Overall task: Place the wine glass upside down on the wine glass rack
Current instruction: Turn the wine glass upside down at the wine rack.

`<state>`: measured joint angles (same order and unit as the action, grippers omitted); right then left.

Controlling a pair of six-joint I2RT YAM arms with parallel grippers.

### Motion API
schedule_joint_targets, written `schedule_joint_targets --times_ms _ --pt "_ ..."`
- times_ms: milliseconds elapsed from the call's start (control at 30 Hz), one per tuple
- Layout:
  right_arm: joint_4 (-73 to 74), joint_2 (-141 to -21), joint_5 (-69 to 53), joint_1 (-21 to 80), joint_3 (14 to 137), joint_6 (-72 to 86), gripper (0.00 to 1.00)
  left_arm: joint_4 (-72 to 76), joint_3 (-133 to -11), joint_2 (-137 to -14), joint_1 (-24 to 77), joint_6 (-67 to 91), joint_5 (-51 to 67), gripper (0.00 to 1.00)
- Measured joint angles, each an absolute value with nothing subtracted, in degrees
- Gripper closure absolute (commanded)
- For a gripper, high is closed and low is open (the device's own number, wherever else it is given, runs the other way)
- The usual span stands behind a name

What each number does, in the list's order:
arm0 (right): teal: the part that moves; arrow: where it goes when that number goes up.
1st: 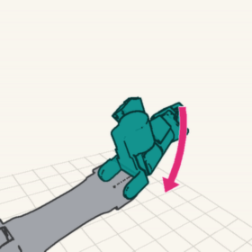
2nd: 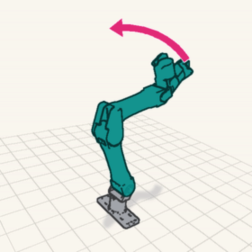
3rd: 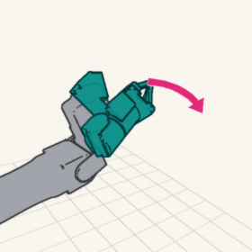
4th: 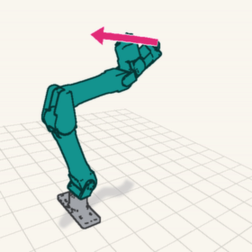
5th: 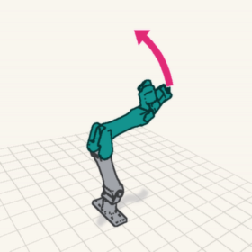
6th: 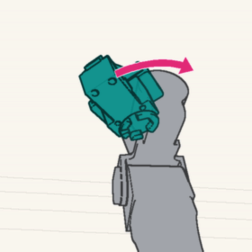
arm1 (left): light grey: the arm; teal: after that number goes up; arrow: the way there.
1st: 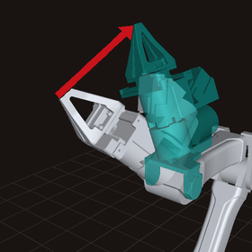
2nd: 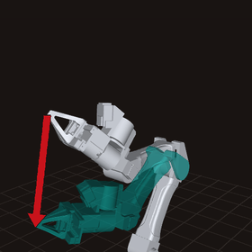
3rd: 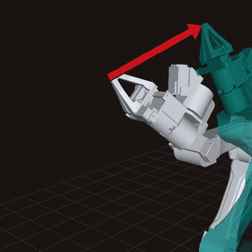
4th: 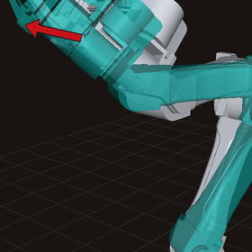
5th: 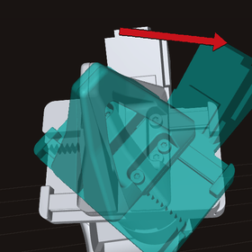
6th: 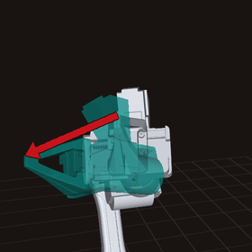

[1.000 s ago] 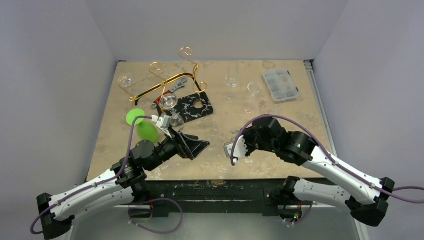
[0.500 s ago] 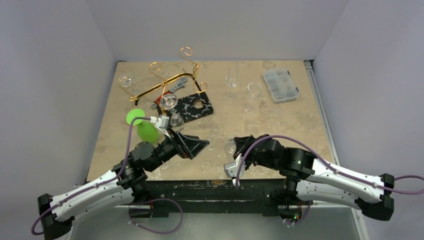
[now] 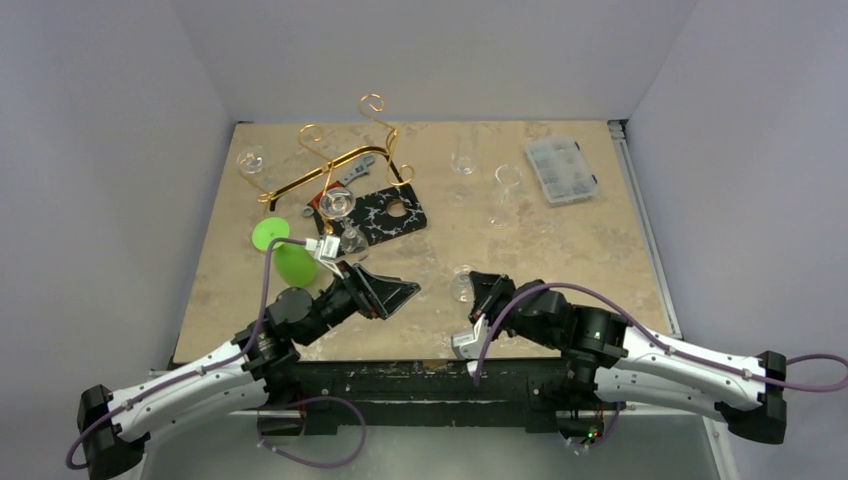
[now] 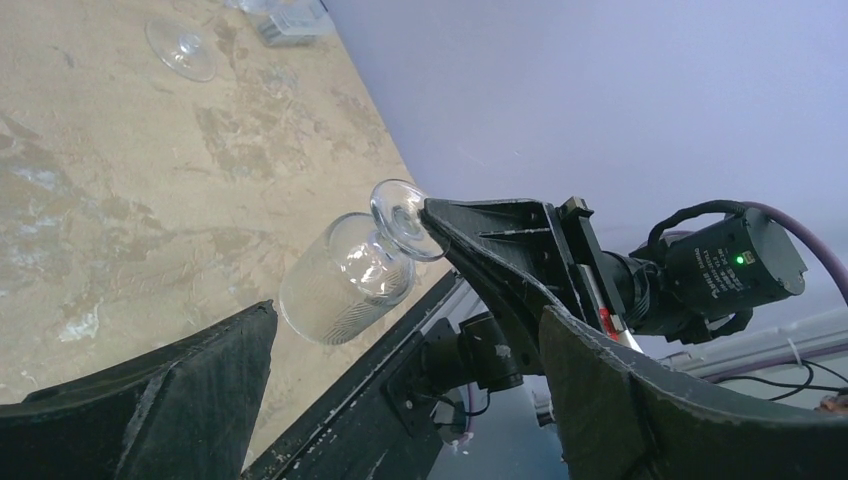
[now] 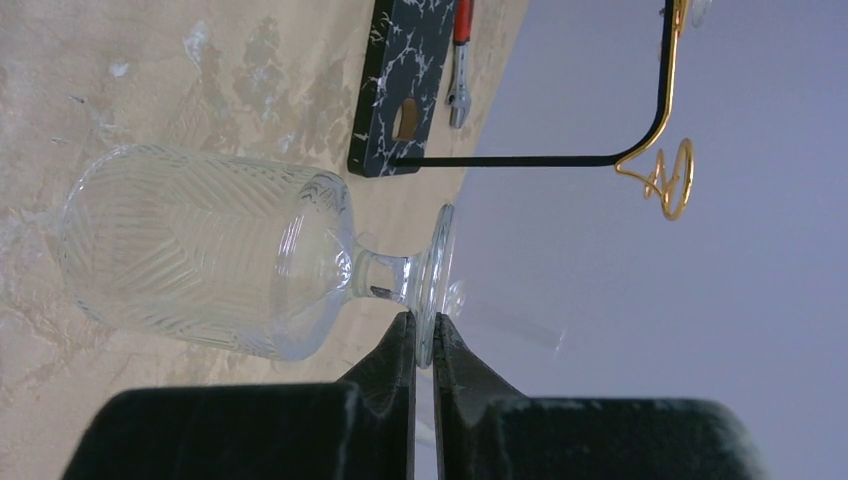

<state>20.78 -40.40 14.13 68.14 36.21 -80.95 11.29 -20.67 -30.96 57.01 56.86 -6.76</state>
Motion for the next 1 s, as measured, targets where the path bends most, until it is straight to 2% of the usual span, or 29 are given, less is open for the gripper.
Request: schedule_joint_targets --times_ms 333,1000 --pt "15.51 -38.59 14.48 68.73 33.26 -85.08 1.0 19.2 -18.17 -35.2 56.62 60.38 -5.41 0.04" --pt "2.81 -39.44 13.78 72.27 28.16 -93.84 1.0 36.93 -16.49 -51.16 56.62 72.93 -3.53 0.45"
